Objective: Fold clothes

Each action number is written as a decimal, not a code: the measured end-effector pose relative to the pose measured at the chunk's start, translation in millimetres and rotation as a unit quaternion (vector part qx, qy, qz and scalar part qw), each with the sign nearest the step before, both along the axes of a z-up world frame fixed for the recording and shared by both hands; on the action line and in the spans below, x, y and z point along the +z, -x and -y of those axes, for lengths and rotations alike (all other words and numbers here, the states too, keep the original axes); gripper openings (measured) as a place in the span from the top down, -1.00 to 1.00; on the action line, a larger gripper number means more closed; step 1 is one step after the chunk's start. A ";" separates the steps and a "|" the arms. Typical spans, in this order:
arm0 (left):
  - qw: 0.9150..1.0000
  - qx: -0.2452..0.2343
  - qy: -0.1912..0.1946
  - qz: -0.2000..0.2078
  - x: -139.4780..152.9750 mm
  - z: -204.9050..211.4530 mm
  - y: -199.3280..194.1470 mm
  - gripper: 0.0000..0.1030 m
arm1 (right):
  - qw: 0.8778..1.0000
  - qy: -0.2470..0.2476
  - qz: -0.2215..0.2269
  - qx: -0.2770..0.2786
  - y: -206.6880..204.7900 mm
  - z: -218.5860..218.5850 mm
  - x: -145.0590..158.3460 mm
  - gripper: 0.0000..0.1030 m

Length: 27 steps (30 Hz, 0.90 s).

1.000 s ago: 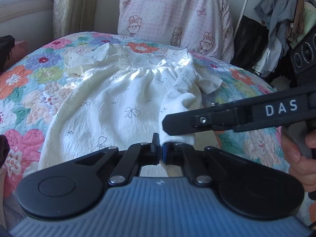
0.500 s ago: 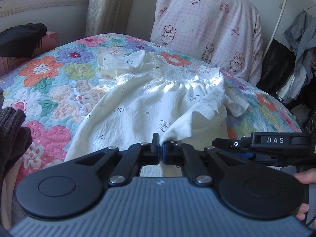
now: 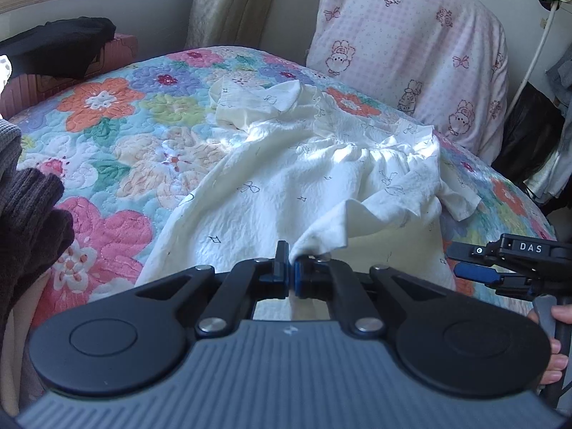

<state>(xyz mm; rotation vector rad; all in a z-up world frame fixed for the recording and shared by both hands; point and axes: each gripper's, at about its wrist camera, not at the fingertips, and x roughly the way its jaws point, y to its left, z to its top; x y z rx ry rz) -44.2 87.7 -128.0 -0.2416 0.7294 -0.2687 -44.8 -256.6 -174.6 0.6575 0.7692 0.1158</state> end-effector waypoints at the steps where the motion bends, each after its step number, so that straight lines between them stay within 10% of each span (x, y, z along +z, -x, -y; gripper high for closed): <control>1: 1.000 0.009 -0.003 0.003 0.4 -4.3 -2.6 0.95 | 1.000 0.003 -0.003 -0.003 -6.6 4.2 -1.2 -0.06; 8: 0.999 0.037 -0.003 -0.006 -3.1 -32.0 -18.8 0.95 | 0.996 0.078 -0.025 0.018 -48.7 38.9 -2.6 -0.06; 21: 0.997 0.050 0.034 -0.057 -45.7 -48.3 -20.5 0.95 | 0.997 -0.034 -0.041 -0.058 -101.8 110.4 -31.7 -0.23; 27: 0.997 0.033 -0.025 -0.058 -50.4 -32.9 -30.4 0.95 | 0.998 -0.001 -0.022 -0.065 -142.2 111.7 -41.7 -0.26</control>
